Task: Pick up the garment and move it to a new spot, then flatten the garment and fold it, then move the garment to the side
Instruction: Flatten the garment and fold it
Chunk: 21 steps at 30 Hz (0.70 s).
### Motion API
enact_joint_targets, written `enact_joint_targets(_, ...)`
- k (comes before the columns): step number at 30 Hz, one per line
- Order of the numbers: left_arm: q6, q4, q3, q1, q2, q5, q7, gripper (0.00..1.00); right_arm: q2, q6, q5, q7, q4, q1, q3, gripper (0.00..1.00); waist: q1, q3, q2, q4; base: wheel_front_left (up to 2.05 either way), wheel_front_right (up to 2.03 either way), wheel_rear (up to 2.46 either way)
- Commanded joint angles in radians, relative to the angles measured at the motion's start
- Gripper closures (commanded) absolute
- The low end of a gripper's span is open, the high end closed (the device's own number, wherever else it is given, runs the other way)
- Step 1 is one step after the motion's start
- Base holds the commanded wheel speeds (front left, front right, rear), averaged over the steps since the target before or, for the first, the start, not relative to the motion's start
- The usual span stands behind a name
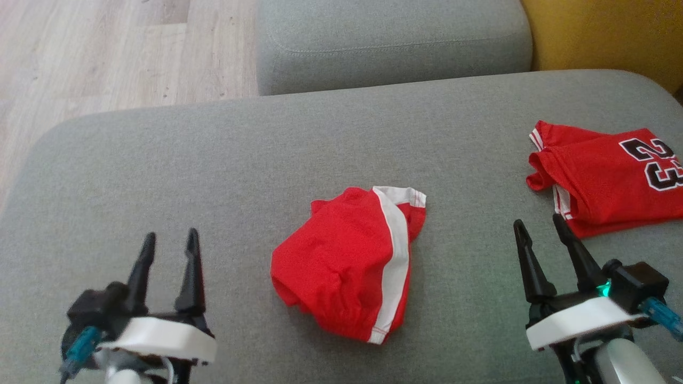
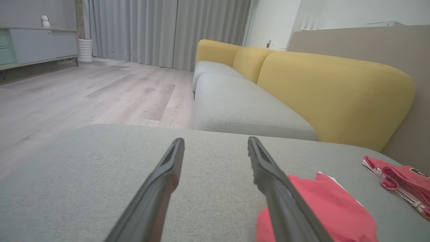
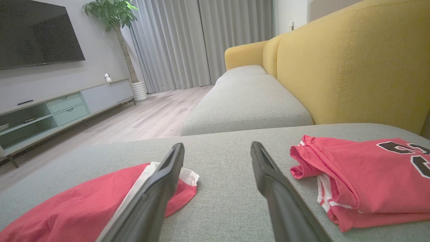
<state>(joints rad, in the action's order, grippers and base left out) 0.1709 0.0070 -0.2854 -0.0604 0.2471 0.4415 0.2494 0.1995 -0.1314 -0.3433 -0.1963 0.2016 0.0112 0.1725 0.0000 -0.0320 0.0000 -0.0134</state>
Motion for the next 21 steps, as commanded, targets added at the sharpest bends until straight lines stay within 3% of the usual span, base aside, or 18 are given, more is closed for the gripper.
enact_joint_targets(1,-0.017,-0.022,0.023,0.039,0.002,0.006,-0.001,0.00,0.017,0.001,-0.002,-0.002,-0.033,0.044,0.017,0.00,0.0000,0.000,0.0000,0.000,0.00,0.00,0.00)
enact_joint_targets(6,-0.132,-0.031,-0.081,0.051,-0.024,0.105,-0.155,0.00,0.027,0.001,0.000,0.000,-0.042,0.049,0.004,0.00,0.0000,0.004,0.0000,-0.003,0.00,0.00,0.00)
enact_joint_targets(7,-0.132,-0.031,-0.081,0.051,-0.024,0.105,-0.155,0.00,0.027,0.001,0.000,0.000,-0.042,0.049,0.004,0.00,0.0000,0.004,0.0000,-0.003,0.00,0.00,0.00)
enact_joint_targets(11,-0.201,-0.038,-0.188,0.059,-0.034,0.182,-0.356,0.00,0.035,0.001,0.002,0.006,-0.050,0.058,-0.001,0.00,0.0000,0.015,0.0000,-0.012,0.00,0.00,0.00)
enact_joint_targets(17,-0.216,-0.022,-0.284,0.052,-0.102,0.339,-0.598,0.00,0.044,0.001,0.003,0.013,-0.062,0.072,-0.003,0.00,0.0000,0.050,0.0000,-0.045,0.00,0.00,0.00)
enact_joint_targets(21,-0.198,0.006,-0.305,0.066,-0.120,0.361,-0.654,0.00,0.051,0.001,0.003,0.015,-0.073,0.084,-0.002,0.00,0.0000,0.080,0.0000,-0.071,0.00,0.00,0.00)
